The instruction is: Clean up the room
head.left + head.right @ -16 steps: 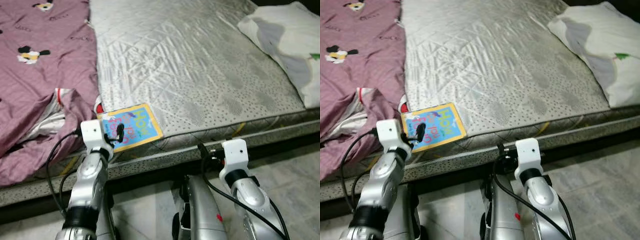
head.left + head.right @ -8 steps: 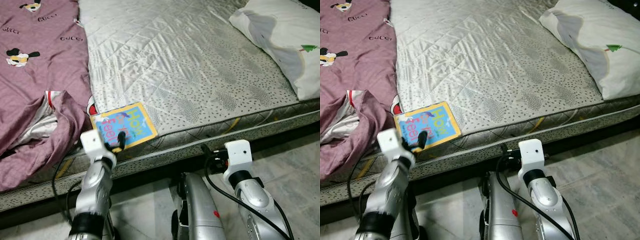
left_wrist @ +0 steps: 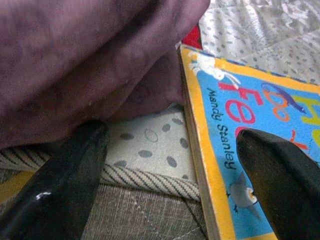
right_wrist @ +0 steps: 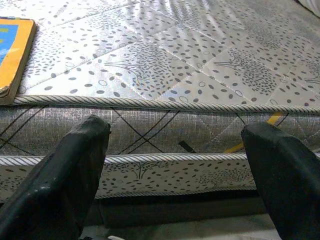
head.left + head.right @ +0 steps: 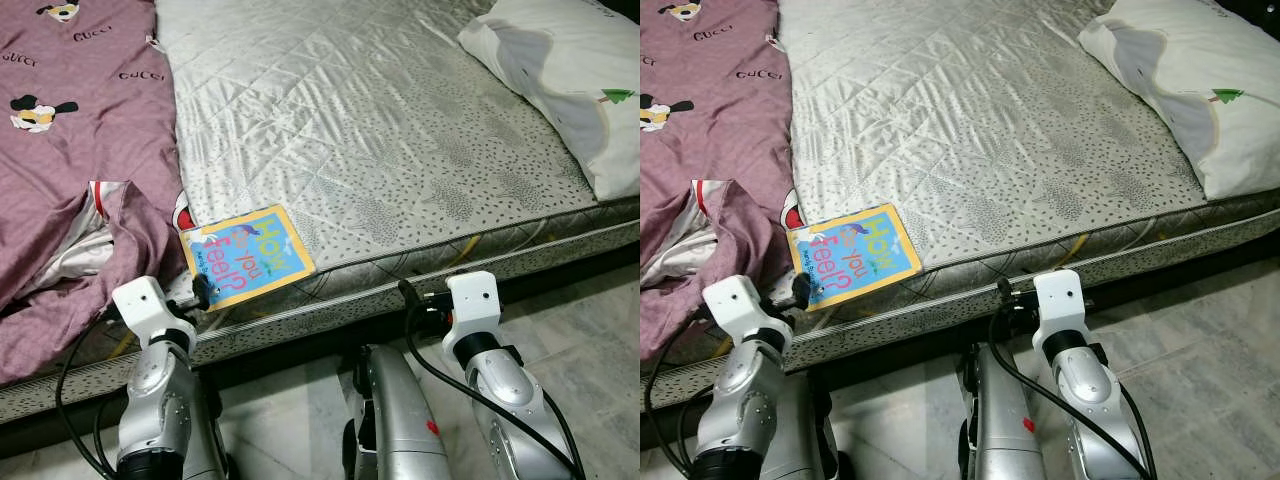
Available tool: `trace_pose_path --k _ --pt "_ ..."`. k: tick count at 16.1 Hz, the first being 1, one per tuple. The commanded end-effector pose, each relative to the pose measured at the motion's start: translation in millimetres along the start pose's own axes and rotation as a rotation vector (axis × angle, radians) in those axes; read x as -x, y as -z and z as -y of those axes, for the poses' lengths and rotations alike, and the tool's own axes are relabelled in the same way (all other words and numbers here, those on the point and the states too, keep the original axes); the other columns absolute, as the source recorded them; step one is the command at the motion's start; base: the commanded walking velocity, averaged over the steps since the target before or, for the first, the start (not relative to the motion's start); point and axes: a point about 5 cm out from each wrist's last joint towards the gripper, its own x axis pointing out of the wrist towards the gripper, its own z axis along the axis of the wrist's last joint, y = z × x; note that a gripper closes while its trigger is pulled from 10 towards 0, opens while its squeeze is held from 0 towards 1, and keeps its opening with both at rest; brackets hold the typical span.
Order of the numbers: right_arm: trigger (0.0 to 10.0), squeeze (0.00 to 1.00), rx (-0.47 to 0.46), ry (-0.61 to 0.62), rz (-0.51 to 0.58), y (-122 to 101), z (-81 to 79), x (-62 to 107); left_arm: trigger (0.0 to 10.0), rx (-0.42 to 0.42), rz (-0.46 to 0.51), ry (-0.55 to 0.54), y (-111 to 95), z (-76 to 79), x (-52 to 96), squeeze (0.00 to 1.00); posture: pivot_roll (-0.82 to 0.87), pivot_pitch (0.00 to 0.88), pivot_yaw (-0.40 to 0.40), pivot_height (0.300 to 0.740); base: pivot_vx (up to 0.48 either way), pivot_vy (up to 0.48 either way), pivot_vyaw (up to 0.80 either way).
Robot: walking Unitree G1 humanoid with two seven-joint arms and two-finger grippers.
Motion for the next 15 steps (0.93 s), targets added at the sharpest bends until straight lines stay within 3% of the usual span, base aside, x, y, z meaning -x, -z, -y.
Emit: trace_pose_path --k 1,3,5,9,10,11,12,14,15 --pt "10.0 0.00 -0.003 0.007 -0.019 4.8 1.1 1.2 10.0 -0.022 -0.096 -0.042 12.9 -9.6 0.8 0.00 -0.07 0.196 -0.030 0.518 0.000 0.000 0.00" --pt "10.0 0.00 -0.003 0.004 -0.015 3.3 -1.3 -1.1 10.0 -0.042 -0.243 -0.080 27.9 -14.2 -8.7 0.00 -0.08 0.193 -0.029 0.518 0.000 0.000 0.00" --pt "10.0 0.00 0.009 0.010 -0.005 0.5 1.3 -3.0 10.0 -0.022 -0.317 -0.059 33.1 -13.2 -16.8 0.00 -0.09 0.188 -0.027 0.518 0.000 0.000 0.00" --pt "10.0 0.00 0.025 0.043 -0.006 0.3 10.8 -3.1 10.0 -0.024 -0.380 0.010 33.9 -10.6 -27.3 0.00 -0.10 0.186 -0.023 0.518 0.000 0.000 0.00" --pt "10.0 0.00 0.025 0.043 -0.004 -0.3 10.0 -3.1 7.1 -0.007 -0.353 0.018 28.9 -8.6 -31.3 0.00 -0.10 0.184 -0.024 0.518 0.000 0.000 0.00" --pt "10.0 0.00 0.025 0.043 -0.002 -0.8 8.8 -3.8 0.8 0.007 -0.326 0.041 22.3 -4.0 -36.8 0.00 -0.10 0.181 -0.026 0.518 0.000 0.000 0.00" --pt "10.0 0.00 0.026 0.039 0.000 -1.4 7.1 -4.3 0.0 0.008 -0.296 0.090 14.5 4.3 -42.2 0.00 -0.10 0.180 -0.027 0.518 0.000 0.000 0.00" --pt "10.0 0.00 0.027 0.039 0.001 -1.5 6.7 -5.8 0.0 0.006 -0.306 0.148 11.6 14.3 -46.1 0.00 -0.10 0.176 -0.027 0.518 0.000 0.000 0.00" --pt "10.0 0.00 0.030 0.042 0.004 -2.2 7.3 -6.8 0.0 -0.045 -0.308 0.210 10.2 21.9 -47.6 0.00 -0.10 0.175 -0.026 0.518 0.000 0.000 0.00"
